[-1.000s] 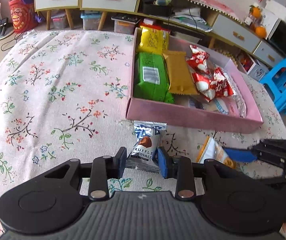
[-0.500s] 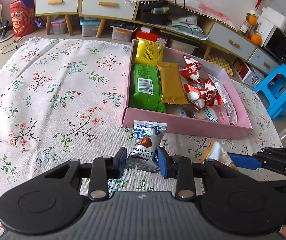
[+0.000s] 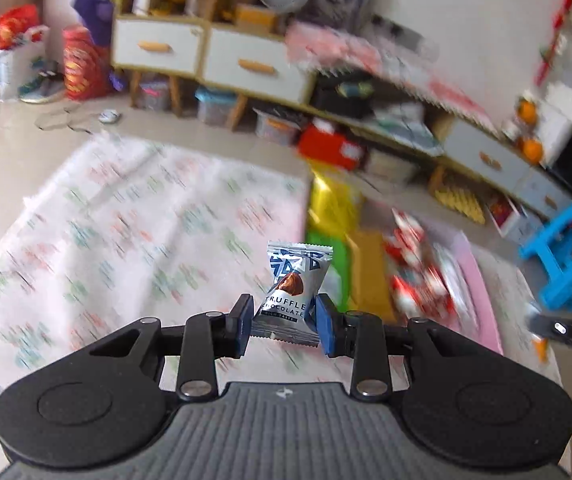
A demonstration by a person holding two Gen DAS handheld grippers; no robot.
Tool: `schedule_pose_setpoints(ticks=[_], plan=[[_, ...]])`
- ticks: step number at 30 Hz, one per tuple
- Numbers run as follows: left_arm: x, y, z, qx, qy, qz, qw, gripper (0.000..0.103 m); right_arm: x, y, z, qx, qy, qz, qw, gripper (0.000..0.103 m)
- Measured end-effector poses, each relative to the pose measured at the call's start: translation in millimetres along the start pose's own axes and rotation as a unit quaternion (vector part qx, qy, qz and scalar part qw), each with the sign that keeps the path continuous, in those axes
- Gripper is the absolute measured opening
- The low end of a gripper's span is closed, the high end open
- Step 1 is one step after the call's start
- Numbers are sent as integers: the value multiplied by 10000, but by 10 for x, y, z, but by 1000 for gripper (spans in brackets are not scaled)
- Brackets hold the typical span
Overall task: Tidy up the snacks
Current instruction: 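Carry both held packs into the pink box and open both tools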
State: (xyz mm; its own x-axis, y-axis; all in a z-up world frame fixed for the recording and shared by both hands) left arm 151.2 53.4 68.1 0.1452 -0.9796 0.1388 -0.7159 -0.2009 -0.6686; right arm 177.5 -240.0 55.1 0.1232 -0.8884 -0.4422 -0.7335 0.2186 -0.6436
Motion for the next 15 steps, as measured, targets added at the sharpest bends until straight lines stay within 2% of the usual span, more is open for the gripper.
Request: schedule_pose_setpoints(ticks=[3,5,9,15], plan=[[-5,-189,92,186,-160,14,9997,30,260,-115,41,123,74,457,9989,39],[45,-252,156,256,-108,10,9996,30,342,-153,108,130,-16,692,9975,39],[239,-262,345,107,107,4,9999,30,330,-267,282,96,63,678,9976,39],[432,-300,552,-59,476,-156,9987,31,240,-382,453,86,-53,624,9980,39]])
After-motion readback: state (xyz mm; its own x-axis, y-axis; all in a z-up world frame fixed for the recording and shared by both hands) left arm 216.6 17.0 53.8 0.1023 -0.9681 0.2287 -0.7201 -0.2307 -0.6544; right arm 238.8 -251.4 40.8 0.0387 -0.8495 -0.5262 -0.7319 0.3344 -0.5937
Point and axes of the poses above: each gripper's, at about its wrist camera, not at the fingertips, and z roughly the way its jaws point, x to its right, y to its underside, the point moved 5 cm from there along z, roughly the way its jaws point, and after that the axes turned 7 degrees about -y, right-handed, at the moved point
